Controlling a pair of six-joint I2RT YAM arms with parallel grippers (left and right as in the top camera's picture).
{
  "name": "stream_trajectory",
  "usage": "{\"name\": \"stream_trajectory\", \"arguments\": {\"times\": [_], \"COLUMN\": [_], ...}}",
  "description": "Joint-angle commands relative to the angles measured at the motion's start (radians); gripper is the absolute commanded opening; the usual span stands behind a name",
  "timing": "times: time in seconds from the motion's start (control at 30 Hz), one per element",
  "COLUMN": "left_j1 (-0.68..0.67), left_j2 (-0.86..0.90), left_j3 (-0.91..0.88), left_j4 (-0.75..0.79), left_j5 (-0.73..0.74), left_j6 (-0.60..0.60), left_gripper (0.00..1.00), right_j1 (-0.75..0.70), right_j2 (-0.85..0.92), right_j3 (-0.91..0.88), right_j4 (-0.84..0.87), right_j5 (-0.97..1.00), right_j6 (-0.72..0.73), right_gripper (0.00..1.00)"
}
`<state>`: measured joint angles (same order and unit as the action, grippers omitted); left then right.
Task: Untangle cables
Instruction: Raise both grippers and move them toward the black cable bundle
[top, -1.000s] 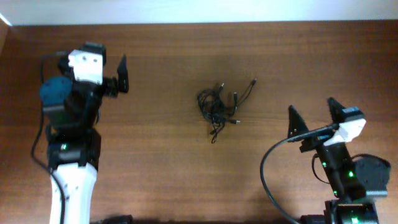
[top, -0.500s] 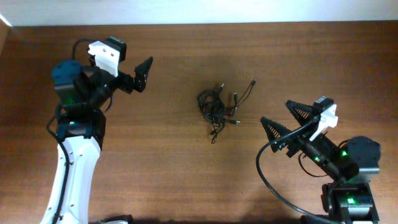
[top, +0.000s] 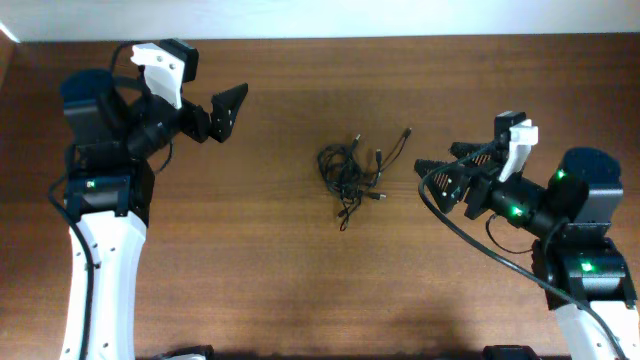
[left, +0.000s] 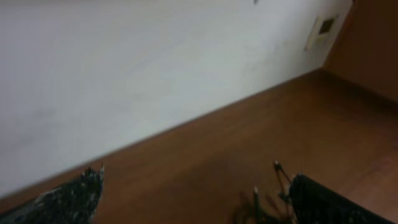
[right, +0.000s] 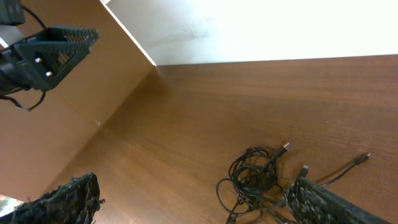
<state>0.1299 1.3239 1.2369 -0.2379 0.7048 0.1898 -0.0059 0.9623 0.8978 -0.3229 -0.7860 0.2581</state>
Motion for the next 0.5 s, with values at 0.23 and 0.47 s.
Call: {"name": "stream_trajectory", "arguments": {"times": [0.23, 0.47], "left_j1": [-0.004, -0.004], "left_j2": [0.013, 0.088], "left_j3": [0.014, 0.014], "left_j4": [-0.145, -0.130], "left_j5": [0.029, -0.074], "left_j6": [-0.002, -0.142], "left_gripper": [0.99, 0.99], "right_j1": [0.006, 0.006], "right_j2": [0.153, 0.157], "right_j3": [0.019, 0.029], "right_j4": [-0.030, -0.138], "right_j5": [-0.073, 0.122], "right_j6": [0.121, 0.142], "right_gripper": [0.99, 0.99]}}
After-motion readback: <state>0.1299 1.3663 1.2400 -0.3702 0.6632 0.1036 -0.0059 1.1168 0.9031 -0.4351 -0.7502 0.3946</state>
